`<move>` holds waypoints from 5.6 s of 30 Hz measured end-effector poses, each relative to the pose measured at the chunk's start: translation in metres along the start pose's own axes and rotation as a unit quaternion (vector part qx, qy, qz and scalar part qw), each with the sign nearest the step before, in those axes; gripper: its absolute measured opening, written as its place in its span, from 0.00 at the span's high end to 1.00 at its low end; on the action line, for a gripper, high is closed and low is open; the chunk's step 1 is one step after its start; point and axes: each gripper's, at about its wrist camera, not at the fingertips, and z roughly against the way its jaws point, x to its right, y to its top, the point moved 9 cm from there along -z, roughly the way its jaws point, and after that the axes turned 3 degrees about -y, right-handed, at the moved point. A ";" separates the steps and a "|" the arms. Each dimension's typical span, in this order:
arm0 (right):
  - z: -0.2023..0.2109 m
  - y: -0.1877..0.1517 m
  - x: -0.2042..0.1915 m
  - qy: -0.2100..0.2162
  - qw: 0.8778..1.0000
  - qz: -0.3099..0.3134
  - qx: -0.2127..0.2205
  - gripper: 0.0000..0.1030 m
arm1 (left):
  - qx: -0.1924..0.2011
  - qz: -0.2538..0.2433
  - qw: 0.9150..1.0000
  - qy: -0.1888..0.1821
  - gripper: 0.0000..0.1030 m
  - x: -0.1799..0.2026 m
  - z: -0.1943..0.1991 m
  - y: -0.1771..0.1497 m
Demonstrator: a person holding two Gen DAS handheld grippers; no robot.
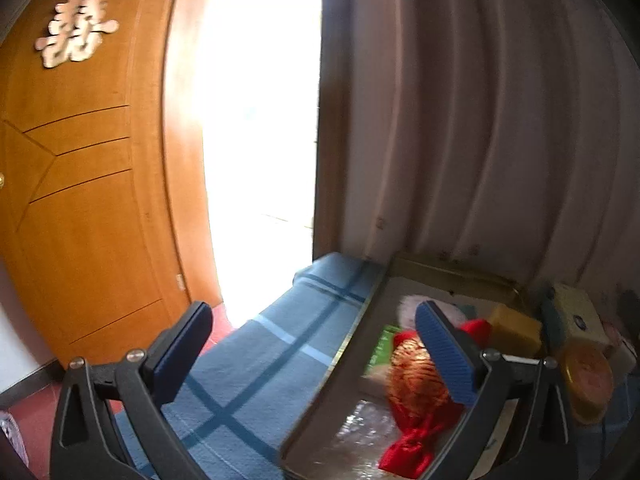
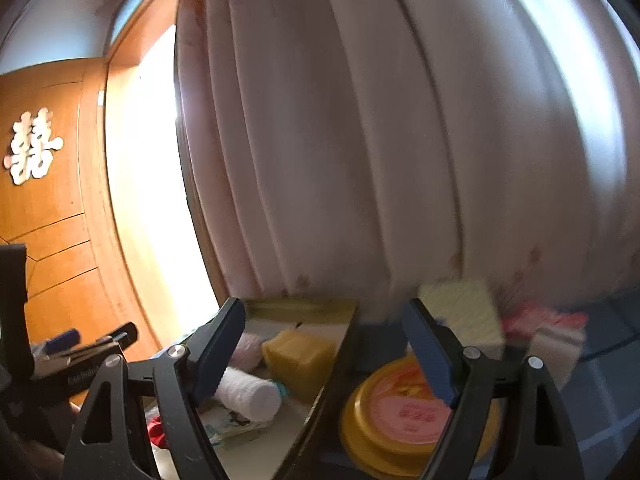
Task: Organize soft objects
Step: 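Lift both open grippers away from the gold tray toward the remaining items, then lower the left gripper over the white-and-black sponge block and close on it, then grasp the pink-trimmed white cloth with the right gripper while the left gripper holds the sponge block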
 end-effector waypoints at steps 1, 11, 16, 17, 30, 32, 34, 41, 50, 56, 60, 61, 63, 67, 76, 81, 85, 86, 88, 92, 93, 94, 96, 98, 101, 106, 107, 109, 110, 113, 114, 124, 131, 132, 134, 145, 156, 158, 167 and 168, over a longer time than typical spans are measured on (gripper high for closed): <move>0.005 0.003 0.001 -0.012 1.000 0.010 0.014 0.20 | 0.005 0.006 1.000 -0.004 0.00 0.000 0.002 0.001; 0.014 0.006 0.009 -0.048 0.996 0.072 0.031 0.20 | 0.034 -0.008 0.997 -0.063 0.00 0.048 0.017 -0.011; 0.014 0.003 0.021 -0.056 0.996 0.064 0.023 0.20 | 0.026 -0.006 0.997 -0.073 0.00 0.060 0.021 -0.025; 0.016 0.004 0.024 -0.058 0.996 0.061 0.021 0.20 | 0.026 -0.008 0.997 -0.072 0.00 0.062 0.020 -0.027; 0.026 0.004 0.038 -0.069 0.995 0.064 0.019 0.20 | 0.021 -0.049 0.997 -0.058 0.00 0.088 0.022 -0.030; 0.029 0.004 0.042 -0.072 0.995 0.063 0.020 0.20 | 0.027 -0.049 0.997 -0.060 0.00 0.089 0.028 -0.031; 0.032 0.003 0.047 -0.076 0.995 0.061 0.023 0.20 | 0.036 -0.042 0.997 -0.062 0.00 0.087 0.034 -0.030; 0.043 0.004 0.062 -0.090 0.994 0.057 0.033 0.20 | 0.039 -0.014 0.997 -0.064 0.00 0.076 0.039 -0.030; 0.050 0.007 0.073 -0.097 0.992 0.063 0.039 0.20 | 0.038 -0.041 0.995 -0.081 0.00 0.103 0.048 -0.036; 0.055 0.008 0.089 -0.110 0.991 0.060 0.038 0.20 | 0.033 -0.058 0.992 -0.106 0.00 0.129 0.054 -0.042; 0.058 0.009 0.104 -0.120 0.991 0.053 0.038 0.20 | 0.033 -0.069 0.990 -0.117 0.00 0.144 0.057 -0.045; 0.059 0.009 0.106 -0.122 0.990 0.053 0.038 0.20 | 0.034 -0.074 0.990 -0.119 0.00 0.148 0.059 -0.046; 0.061 0.010 0.111 -0.127 0.990 0.054 0.040 0.20 | 0.036 -0.082 0.988 -0.123 0.00 0.156 0.062 -0.048; 0.065 0.012 0.122 -0.136 0.988 0.054 0.041 0.20 | 0.038 -0.088 0.986 -0.138 0.00 0.170 0.069 -0.051; 0.075 0.014 0.151 -0.161 0.985 0.049 0.041 0.20 | 0.033 -0.102 0.981 -0.160 0.00 0.197 0.076 -0.057; 0.080 0.016 0.170 -0.176 0.982 0.046 0.041 0.20 | 0.025 -0.107 0.979 -0.169 0.00 0.211 0.077 -0.061; 0.085 0.017 0.188 -0.193 0.979 0.044 0.038 0.20 | 0.022 -0.117 0.976 -0.180 0.00 0.226 0.081 -0.066; 0.087 0.017 0.194 -0.198 0.979 0.041 0.036 0.20 | 0.021 -0.120 0.976 -0.182 0.00 0.229 0.082 -0.068; 0.089 0.017 0.207 -0.206 0.978 0.032 0.031 0.20 | 0.019 -0.126 0.974 -0.187 0.00 0.238 0.085 -0.070; 0.092 0.016 0.230 -0.220 0.975 0.019 0.023 0.20 | 0.017 -0.138 0.970 -0.200 0.00 0.255 0.090 -0.074; 0.093 0.016 0.236 -0.224 0.974 0.018 0.021 0.20 | 0.017 -0.141 0.969 -0.204 0.00 0.260 0.091 -0.075; 0.094 0.016 0.241 -0.227 0.973 0.018 0.018 0.20 | 0.016 -0.145 0.967 -0.209 0.00 0.266 0.091 -0.076; 0.095 0.017 0.249 -0.232 0.972 0.018 0.015 0.20 | 0.014 -0.151 0.964 -0.217 0.00 0.276 0.094 -0.078; 0.096 0.017 0.257 -0.233 0.972 0.014 0.010 0.20 | 0.014 -0.157 0.962 -0.221 0.00 0.286 0.095 -0.080; 0.095 0.016 0.266 -0.233 0.972 0.006 0.004 0.20 | 0.007 -0.165 0.959 -0.230 0.00 0.300 0.095 -0.084; 0.096 0.016 0.277 -0.234 0.972 -0.007 0.005 0.20 | -0.017 -0.185 0.949 -0.256 0.00 0.330 0.092 -0.094; 0.097 0.016 0.279 -0.235 0.972 -0.010 0.006 0.20 | -0.022 -0.190 0.946 -0.260 0.00 0.337 0.091 -0.095; 0.097 0.016 0.283 -0.238 0.971 -0.016 0.008 0.20 | -0.034 -0.201 0.942 -0.268 0.00 0.352 0.086 -0.099; 0.099 0.016 0.285 -0.239 0.971 -0.020 0.008 0.20 | -0.043 -0.206 0.939 -0.272 0.00 0.360 0.083 -0.102; 0.101 0.015 0.291 -0.241 0.970 -0.032 0.006 0.20 | -0.073 -0.216 0.934 -0.277 0.02 0.379 0.072 -0.106; 0.101 0.015 0.292 -0.241 0.970 -0.036 0.006 0.20 | -0.084 -0.219 0.932 -0.277 0.05 0.384 0.067 -0.108; 0.102 0.010 0.299 -0.237 0.969 -0.062 0.001 0.20 | -0.161 -0.222 0.922 -0.274 0.22 0.422 0.025 -0.121; 0.099 0.009 0.298 -0.231 0.971 -0.068 -0.003 0.20 | -0.202 -0.213 0.912 -0.285 0.39 0.427 0.010 -0.135; 0.098 0.008 0.298 -0.229 0.971 -0.069 -0.005 0.20 | -0.207 -0.205 0.911 -0.291 0.47 0.426 0.009 -0.135; 0.097 0.007 0.297 -0.229 0.971 -0.068 -0.007 0.20 | -0.212 -0.195 0.910 -0.299 0.48 0.423 0.009 -0.135; 0.097 0.006 0.307 -0.235 0.968 -0.086 -0.007 0.20 | -0.153 -0.168 0.904 -0.362 0.50 0.393 0.041 -0.116; 0.046 -0.007 0.288 -0.136 0.981 -0.083 -0.111 0.20 | -0.111 -0.099 0.893 -0.425 0.50 0.356 0.066 -0.088; 0.027 -0.008 0.283 -0.106 0.981 -0.091 -0.138 0.20 | -0.106 -0.096 0.899 -0.414 0.50 0.351 0.063 -0.088; -0.062 -0.023 0.261 -0.031 0.968 -0.083 -0.237 0.20 | -0.097 -0.102 0.919 -0.368 0.50 0.344 0.051 -0.088; -0.069 -0.025 0.260 -0.035 0.967 -0.074 -0.242 0.20 | -0.106 -0.095 0.917 -0.374 0.50 0.343 0.049 -0.089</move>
